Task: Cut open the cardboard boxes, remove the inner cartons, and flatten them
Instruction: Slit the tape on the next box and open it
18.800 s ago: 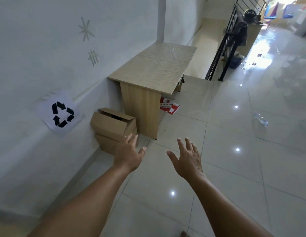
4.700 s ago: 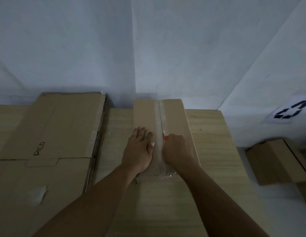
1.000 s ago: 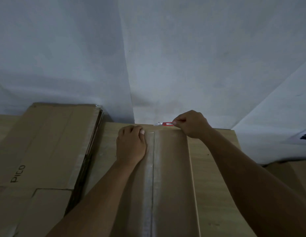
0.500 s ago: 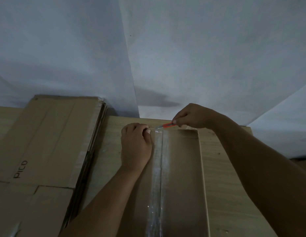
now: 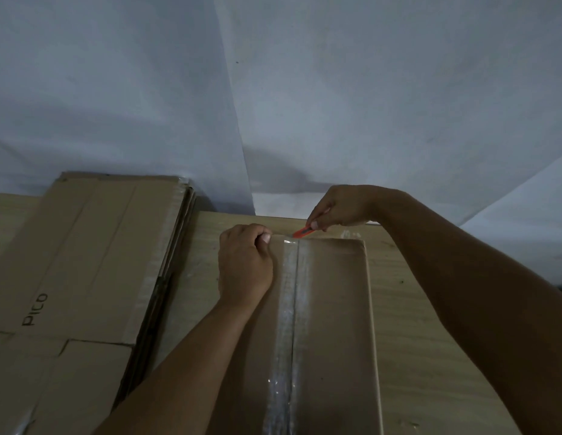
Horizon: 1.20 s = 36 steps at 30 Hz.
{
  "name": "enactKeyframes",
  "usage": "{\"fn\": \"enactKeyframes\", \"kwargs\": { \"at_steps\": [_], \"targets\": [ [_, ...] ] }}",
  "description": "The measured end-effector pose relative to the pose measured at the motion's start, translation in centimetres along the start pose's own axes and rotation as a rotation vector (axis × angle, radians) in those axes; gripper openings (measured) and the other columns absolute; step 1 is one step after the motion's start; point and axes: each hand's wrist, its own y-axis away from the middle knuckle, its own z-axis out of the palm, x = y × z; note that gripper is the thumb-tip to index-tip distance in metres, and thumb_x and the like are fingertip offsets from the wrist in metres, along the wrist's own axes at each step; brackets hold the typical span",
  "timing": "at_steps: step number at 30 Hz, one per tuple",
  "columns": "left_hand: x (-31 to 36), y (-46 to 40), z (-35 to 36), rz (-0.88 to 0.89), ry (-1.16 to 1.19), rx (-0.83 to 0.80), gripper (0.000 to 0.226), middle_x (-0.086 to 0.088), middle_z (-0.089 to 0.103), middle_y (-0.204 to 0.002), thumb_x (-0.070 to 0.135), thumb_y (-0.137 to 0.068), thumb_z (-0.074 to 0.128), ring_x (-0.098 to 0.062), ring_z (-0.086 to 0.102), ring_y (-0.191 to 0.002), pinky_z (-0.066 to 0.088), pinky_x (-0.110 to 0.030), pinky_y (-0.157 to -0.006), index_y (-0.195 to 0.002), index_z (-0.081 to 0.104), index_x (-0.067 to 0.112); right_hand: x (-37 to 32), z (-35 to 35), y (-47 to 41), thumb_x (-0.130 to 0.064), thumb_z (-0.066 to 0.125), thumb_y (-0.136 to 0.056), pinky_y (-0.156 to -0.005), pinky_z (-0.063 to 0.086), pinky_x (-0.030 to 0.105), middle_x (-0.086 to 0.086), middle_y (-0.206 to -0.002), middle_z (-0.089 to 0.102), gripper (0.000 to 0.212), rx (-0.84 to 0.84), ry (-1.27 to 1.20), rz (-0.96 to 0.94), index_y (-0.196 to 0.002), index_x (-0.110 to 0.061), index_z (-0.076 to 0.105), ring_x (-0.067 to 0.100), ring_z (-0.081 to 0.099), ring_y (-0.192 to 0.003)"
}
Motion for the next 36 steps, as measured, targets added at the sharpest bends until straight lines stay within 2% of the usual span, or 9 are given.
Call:
{"fn": "enactKeyframes", "kwargs": {
  "at_steps": [5, 11, 18, 22, 26, 29, 32, 34, 36],
  "targets": [
    [0.3, 0.0, 0.3, -0.019, -0.061, -0.043, 0.015, 0.009, 0.061, -0.097, 0.023, -0.098, 0.048, -0.013, 0.045, -0.104, 0.044, -0.033, -0.080, -0.095, 0.062, 0.024, 1.4, -0.3, -0.2, -0.037, 0.070, -0.091, -0.083, 0.048, 0.030, -0.011, -0.091, 0.075, 0.013, -0.026, -0.025, 0.005, -0.100, -0.042, 0.076, 0.006, 0.063, -0.090],
    [0.4, 0.3, 0.2, -0.004, -0.072, -0.051, 0.016, 0.008, 0.059, -0.097, 0.025, -0.098, 0.043, -0.016, 0.046, -0.105, 0.044, -0.035, -0.080, -0.094, 0.059, 0.024, 2.7, -0.5, 0.9, -0.036, 0.071, -0.090, -0.073, 0.042, 0.023, -0.015, -0.082, 0.074, 0.013, -0.037, -0.051, 0.008, -0.092, -0.048, 0.073, -0.011, 0.059, -0.069],
    [1.0, 0.6, 0.5, 0.020, -0.096, -0.066, 0.021, 0.007, 0.058, -0.098, 0.027, -0.097, 0.037, -0.018, 0.048, -0.104, 0.045, -0.038, -0.083, -0.094, 0.059, 0.025, 4.4, -0.6, 3.2, -0.034, 0.067, -0.094, -0.071, 0.042, 0.021, -0.019, -0.082, 0.073, 0.015, -0.025, -0.014, 0.046, -0.105, -0.036, 0.076, -0.009, 0.061, -0.075],
    [1.1, 0.7, 0.5, 0.026, -0.121, -0.069, 0.024, 0.006, 0.058, -0.098, 0.028, -0.098, 0.035, -0.019, 0.048, -0.104, 0.045, -0.038, -0.083, -0.095, 0.059, 0.024, 6.0, -0.7, 4.8, -0.034, 0.067, -0.094, -0.076, 0.042, 0.026, -0.022, -0.085, 0.072, 0.016, 0.006, -0.001, 0.090, -0.107, -0.038, 0.075, -0.003, 0.060, -0.087],
    [1.0, 0.7, 0.5, 0.028, -0.145, -0.066, 0.023, 0.005, 0.059, -0.101, 0.028, -0.099, 0.037, -0.019, 0.048, -0.107, 0.045, -0.038, -0.084, -0.098, 0.059, 0.024, 8.0, 0.6, 6.2, -0.023, 0.062, -0.098, -0.067, 0.039, 0.023, -0.022, -0.080, 0.071, 0.022, 0.219, -0.168, 0.084, -0.109, -0.039, 0.073, -0.006, 0.056, -0.067],
    [0.8, 0.7, 0.7, 0.018, -0.132, -0.067, 0.020, 0.006, 0.061, -0.105, 0.025, -0.101, 0.042, -0.019, 0.047, -0.112, 0.042, -0.034, -0.089, -0.101, 0.062, 0.026, 9.9, 3.0, 6.5, -0.008, 0.059, -0.099, -0.066, 0.042, 0.030, 0.000, -0.087, 0.073, 0.033, 0.387, -0.383, 0.149, -0.118, -0.032, 0.072, 0.015, 0.055, -0.072],
    [0.4, 0.8, 1.0, 0.069, -0.077, -0.027, 0.019, 0.006, 0.064, -0.111, 0.019, -0.099, 0.049, -0.021, 0.050, -0.116, 0.040, -0.033, -0.096, -0.108, 0.065, 0.024, 10.2, 6.9, 6.3, 0.000, 0.051, -0.100, -0.061, 0.039, 0.025, -0.001, -0.091, 0.069, 0.040, 0.498, -0.483, 0.215, -0.135, -0.016, 0.062, 0.016, 0.051, -0.072],
    [0.4, 1.0, 0.6, 0.087, 0.010, 0.011, 0.019, 0.004, 0.064, -0.112, 0.014, -0.093, 0.057, -0.022, 0.048, -0.115, 0.039, -0.033, -0.097, -0.108, 0.066, 0.021, 9.5, 9.7, 6.8, -0.002, 0.050, -0.100, -0.061, 0.041, 0.020, -0.001, -0.094, 0.067, 0.045, 0.653, -0.492, 0.226, -0.137, -0.026, 0.057, 0.011, 0.051, -0.068],
    [0.6, 1.1, -0.3, 0.142, 0.063, 0.019, 0.015, 0.003, 0.063, -0.106, 0.010, -0.090, 0.064, -0.022, 0.048, -0.110, 0.038, -0.033, -0.095, -0.102, 0.067, 0.018, 8.8, 12.1, 7.9, -0.004, 0.052, -0.098, -0.071, 0.042, 0.024, -0.003, -0.094, 0.069, 0.045, 0.826, -0.473, 0.252, -0.134, -0.029, 0.062, 0.011, 0.056, -0.075]
  ]
}}
